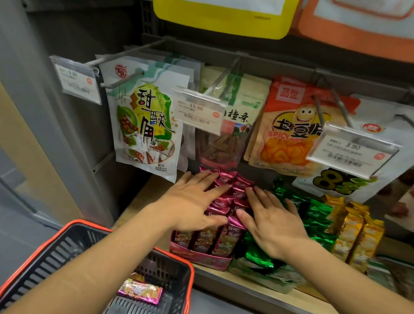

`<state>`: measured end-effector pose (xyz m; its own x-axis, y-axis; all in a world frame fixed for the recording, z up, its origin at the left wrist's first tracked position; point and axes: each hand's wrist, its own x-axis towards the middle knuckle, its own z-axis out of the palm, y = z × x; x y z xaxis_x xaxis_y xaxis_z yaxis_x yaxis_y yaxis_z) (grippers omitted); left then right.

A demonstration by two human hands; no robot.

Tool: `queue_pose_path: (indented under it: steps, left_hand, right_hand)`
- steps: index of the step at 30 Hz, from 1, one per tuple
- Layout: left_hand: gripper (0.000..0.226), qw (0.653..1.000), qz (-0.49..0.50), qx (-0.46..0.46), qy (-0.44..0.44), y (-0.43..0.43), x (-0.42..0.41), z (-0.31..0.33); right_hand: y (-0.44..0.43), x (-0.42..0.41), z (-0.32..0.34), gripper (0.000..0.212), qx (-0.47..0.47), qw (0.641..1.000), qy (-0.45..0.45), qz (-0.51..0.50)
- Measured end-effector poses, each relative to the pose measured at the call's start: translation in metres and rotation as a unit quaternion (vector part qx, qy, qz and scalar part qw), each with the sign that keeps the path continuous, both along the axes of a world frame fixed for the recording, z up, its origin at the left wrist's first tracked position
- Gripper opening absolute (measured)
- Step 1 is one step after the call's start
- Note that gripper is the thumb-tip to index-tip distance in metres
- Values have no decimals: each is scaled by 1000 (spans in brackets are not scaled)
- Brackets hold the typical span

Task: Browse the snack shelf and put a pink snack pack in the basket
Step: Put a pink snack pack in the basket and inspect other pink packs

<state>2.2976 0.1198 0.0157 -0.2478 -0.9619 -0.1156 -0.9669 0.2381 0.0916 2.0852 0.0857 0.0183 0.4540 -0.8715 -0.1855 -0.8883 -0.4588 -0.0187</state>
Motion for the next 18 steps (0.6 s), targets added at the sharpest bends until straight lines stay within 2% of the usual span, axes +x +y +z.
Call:
queue_pose_path:
  steps: [5,9,11,13,15,18]
  left_hand:
    - [91,999,-29,-24,17,8,-15,-4]
    - [72,993,8,-119,4,9,-32,-13]
    - [71,992,19,-124,8,8,-38,-13]
    - [75,994,21,-106,18,9,-40,-9]
    - [82,996,4,-86,20,13,-42,-1]
    - [88,996,-56,-72,7,25,-54,9]
  right_hand:
    - [6,4,3,59,-50,996,-66,-24]
    - [12,-23,30,57,5,991,-129,21]
    - [18,-44,42,71,59,993,-86,51]
    - [24,-63,44,86,69,996,-16,59]
    - [29,-73,38,84,24,998,8,55]
    - [34,-73,21,73,-52,998,-4,22]
